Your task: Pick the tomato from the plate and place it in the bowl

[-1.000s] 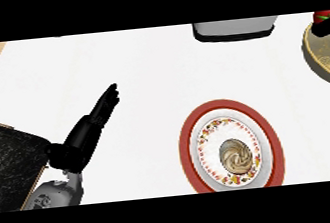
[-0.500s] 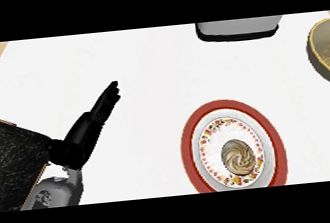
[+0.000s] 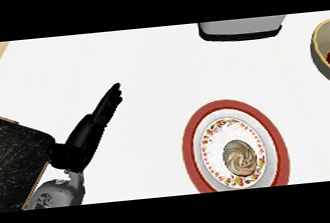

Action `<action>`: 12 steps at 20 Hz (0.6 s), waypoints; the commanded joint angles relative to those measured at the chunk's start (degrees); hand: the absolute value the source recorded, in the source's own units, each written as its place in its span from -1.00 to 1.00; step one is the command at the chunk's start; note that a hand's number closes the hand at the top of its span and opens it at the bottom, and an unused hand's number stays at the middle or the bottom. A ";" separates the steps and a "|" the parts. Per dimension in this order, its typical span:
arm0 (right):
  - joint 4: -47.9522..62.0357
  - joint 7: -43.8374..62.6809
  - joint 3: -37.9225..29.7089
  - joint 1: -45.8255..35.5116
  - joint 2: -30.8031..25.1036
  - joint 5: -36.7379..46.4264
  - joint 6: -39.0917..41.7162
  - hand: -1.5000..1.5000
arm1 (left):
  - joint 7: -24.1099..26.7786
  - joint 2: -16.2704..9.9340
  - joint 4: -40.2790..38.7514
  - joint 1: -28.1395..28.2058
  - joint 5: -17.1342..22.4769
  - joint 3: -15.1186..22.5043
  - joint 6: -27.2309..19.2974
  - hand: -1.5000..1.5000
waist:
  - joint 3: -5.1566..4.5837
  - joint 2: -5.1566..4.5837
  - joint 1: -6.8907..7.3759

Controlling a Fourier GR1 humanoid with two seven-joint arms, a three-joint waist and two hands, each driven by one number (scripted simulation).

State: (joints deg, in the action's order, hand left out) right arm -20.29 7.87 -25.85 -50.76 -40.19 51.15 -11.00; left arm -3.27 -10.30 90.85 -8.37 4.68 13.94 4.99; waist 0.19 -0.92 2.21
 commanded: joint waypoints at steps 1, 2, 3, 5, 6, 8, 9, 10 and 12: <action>2.70 -5.90 -2.57 -0.18 -0.43 -2.23 -4.65 -1.00 | -2.79 1.68 0.15 -3.13 -0.62 0.31 -0.90 0.00 | 0.02 -0.08 -0.03; 2.78 -3.88 -3.36 -2.06 -1.49 -2.60 -5.21 -1.00 | -0.67 -0.62 -1.50 -3.03 0.82 -2.68 0.83 0.00 | -0.01 -0.16 0.19; 3.27 -7.28 -4.71 -0.49 -3.16 -3.67 -6.16 -1.00 | -0.45 0.90 0.19 -0.13 -1.59 0.68 -0.69 0.00 | 0.07 -0.28 0.59; 0.65 -5.55 -6.94 -1.71 -3.19 -6.14 -8.27 -1.00 | -2.70 0.95 1.26 -1.18 -1.30 -0.39 -1.60 0.00 | -0.04 0.38 -0.57; 1.44 -5.26 -7.99 -1.84 -2.25 -6.68 -11.71 -1.00 | -2.73 1.30 -0.04 -3.16 -0.60 -0.17 -0.27 0.00 | 0.00 0.01 -0.25; 0.71 -7.41 -11.84 0.42 -3.63 -10.32 -14.16 -1.00 | -1.22 1.07 1.14 0.22 -2.19 0.79 -1.13 0.00 | 0.02 0.31 -0.62; 1.55 -8.45 -13.03 0.37 -6.13 -11.42 -12.44 -1.00 | -0.99 0.36 -0.50 -0.35 -0.81 -0.65 0.16 0.00 | 0.02 0.10 -0.62; 0.79 -6.61 -13.57 -0.67 -4.60 -12.32 -13.68 -1.00 | -0.83 0.28 -0.92 -1.33 -0.75 -1.74 -0.14 0.00 | -0.06 0.39 -1.04; 1.46 -8.17 -16.13 1.07 -7.82 -15.09 -11.21 -1.00 | 1.17 -0.39 -0.65 0.96 -0.24 -2.26 0.76 0.00 | -0.07 0.46 -1.21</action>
State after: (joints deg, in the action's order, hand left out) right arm -18.99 0.93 -37.84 -50.64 -44.82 40.28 -22.34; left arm -3.43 -9.79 90.32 -8.39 3.78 13.09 4.86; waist 0.16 -0.65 1.44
